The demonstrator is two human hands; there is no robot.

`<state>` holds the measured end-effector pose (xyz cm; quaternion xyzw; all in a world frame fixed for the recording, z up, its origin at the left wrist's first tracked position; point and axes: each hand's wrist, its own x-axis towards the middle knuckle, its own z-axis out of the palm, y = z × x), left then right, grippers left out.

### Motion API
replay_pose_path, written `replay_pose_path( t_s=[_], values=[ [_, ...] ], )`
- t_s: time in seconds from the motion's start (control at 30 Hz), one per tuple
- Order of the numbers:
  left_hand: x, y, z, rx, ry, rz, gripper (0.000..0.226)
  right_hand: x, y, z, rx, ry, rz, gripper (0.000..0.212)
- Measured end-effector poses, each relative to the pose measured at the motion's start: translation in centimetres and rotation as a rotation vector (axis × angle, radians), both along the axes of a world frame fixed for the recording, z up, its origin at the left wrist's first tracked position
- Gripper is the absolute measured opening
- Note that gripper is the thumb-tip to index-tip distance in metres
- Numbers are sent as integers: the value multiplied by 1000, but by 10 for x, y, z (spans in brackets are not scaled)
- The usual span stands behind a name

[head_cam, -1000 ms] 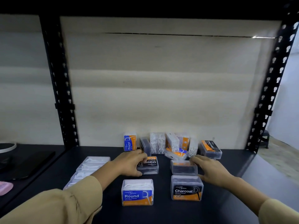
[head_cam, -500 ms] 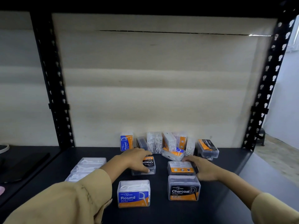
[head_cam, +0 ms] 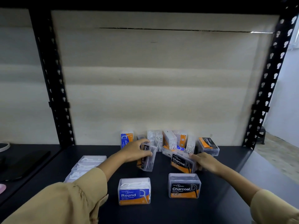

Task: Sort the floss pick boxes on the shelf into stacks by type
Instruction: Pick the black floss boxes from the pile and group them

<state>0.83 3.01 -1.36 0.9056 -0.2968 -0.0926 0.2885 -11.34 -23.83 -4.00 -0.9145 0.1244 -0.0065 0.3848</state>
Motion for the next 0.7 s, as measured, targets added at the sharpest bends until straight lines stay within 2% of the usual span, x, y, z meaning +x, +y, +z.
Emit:
replay_pose_path(
  t_s=[0.17, 0.3, 0.4, 0.5, 0.6, 0.7],
  values=[
    [-2, 5, -9, -228, 287, 62, 48, -1, 7, 3, 18, -40, 34, 33],
    [1, 13, -17, -297, 410, 116, 40, 1, 6, 3, -140, -35, 80, 29],
    [1, 19, -17, -257, 386, 130, 37, 2, 6, 4, -190, -41, 81, 29],
    [0, 25, -13, -122, 315, 113, 32, 3, 5, 5, -196, -37, 80, 29],
    [-1, 31, -11, -1, 233, 79, 30, 2, 5, 7, -201, -34, 91, 17],
    [-6, 34, -7, 22, 191, 48, 33, 1, 7, 10, -225, -40, 108, 10]
  ],
)
